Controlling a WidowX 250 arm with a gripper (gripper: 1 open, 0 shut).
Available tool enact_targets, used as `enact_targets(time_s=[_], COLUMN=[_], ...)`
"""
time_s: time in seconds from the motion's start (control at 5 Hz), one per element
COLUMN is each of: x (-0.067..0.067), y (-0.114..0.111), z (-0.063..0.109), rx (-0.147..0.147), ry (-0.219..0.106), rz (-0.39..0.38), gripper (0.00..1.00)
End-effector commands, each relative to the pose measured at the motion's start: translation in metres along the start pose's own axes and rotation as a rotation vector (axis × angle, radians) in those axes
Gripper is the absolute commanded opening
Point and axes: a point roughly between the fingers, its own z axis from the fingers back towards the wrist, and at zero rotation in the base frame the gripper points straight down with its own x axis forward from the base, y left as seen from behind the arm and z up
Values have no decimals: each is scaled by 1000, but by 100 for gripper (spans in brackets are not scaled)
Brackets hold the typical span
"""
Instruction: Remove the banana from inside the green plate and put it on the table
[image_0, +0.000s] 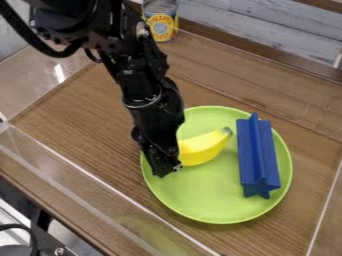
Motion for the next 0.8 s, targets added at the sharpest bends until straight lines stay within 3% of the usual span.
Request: enact_targets(time_s=[0.0, 0.6], x=[14, 15], y=[5, 1], z=[17, 21], rx=[46, 46], ry=[-63, -57], rz=[-20, -13], gripper=[0, 0])
